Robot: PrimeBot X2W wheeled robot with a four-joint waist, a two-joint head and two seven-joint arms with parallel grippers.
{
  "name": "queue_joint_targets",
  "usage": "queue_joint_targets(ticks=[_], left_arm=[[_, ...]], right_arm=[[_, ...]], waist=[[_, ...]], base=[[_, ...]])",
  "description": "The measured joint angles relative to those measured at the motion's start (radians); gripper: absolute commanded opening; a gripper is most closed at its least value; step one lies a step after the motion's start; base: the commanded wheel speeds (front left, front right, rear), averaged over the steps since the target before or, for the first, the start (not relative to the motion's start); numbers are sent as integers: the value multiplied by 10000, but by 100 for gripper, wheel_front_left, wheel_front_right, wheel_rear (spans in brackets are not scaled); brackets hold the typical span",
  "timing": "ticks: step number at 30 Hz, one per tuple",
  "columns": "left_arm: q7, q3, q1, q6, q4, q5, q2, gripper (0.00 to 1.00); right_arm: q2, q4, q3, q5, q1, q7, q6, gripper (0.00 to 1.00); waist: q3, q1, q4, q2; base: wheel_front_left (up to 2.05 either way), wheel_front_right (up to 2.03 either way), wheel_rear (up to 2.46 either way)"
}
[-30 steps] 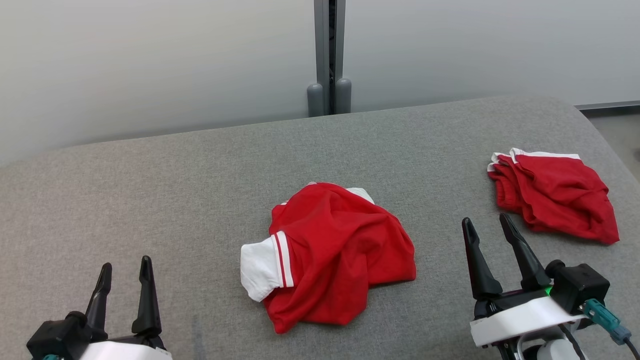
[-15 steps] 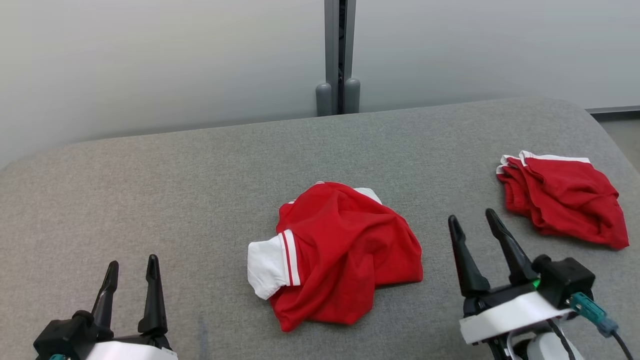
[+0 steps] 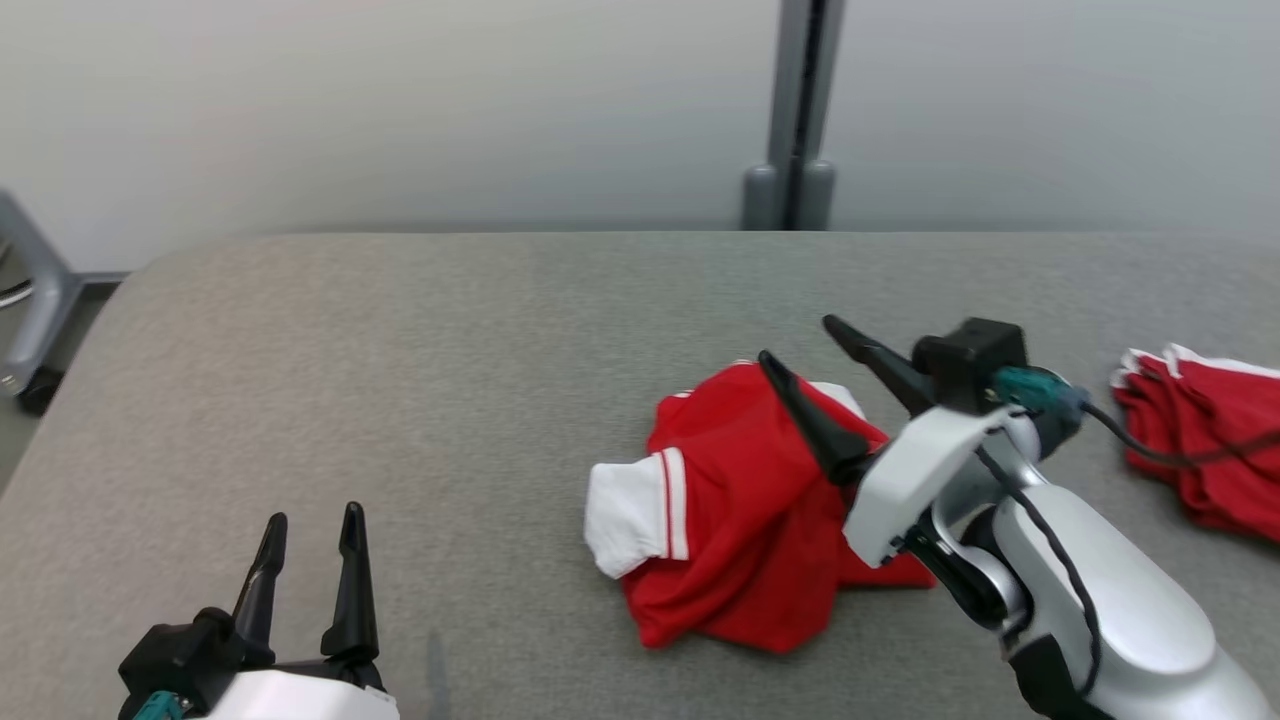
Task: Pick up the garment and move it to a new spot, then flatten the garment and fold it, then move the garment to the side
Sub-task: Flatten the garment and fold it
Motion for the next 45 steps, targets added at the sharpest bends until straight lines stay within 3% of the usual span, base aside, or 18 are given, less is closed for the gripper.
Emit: queue_joint_targets(ticks=[6,13,14,22,23,24,25,33,38,45], left_arm=[[-2,-138,-152,-184,282,50,-219,100],[-2,-234,-569,-391,579,96,-357,100],[-2,-228,-596,-445,667,111,-370,100],[-2,-167,-753,-577,886,180,-472,100],[-2,-153,-764,-596,905,180,-479,100],[-2,-132,-772,-631,928,182,-483,100],[-2,-113,-779,-637,951,184,-491,100],[-2,65,-896,-811,1131,284,-468,100],[-2,121,-907,-886,1158,385,-454,100],[-8,236,-800,-901,1139,439,-403,100]], right_arm=[[-297,1221,2194,1802,-1453,1964,0,100],[-420,2709,3708,3106,-2631,3935,2,100],[-378,3003,4021,3465,-2836,4598,0,100],[-481,3777,5177,3904,-3113,6015,0,100],[-491,3820,5258,3925,-3129,6017,0,47],[-489,3841,5336,3988,-3161,6013,0,15],[-483,3843,5398,4054,-3191,5988,0,0],[-593,3751,5659,4261,-3622,4660,0,0],[-669,3760,5156,4316,-4048,3091,0,0],[-1361,3315,4268,4297,-3933,1471,0,0]], waist=[[12,1,1035,0],[103,0,2140,1],[131,0,2361,0],[244,0,2626,0],[256,1,2626,0],[267,0,2621,0],[276,0,2610,0],[219,0,2248,0],[97,0,1837,0],[-5,0,988,0]], base=[[0,0,0],[0,0,0],[0,0,0],[0,0,0],[0,0,0],[0,0,0],[0,0,0],[0,0,0],[0,0,0],[0,0,0]])
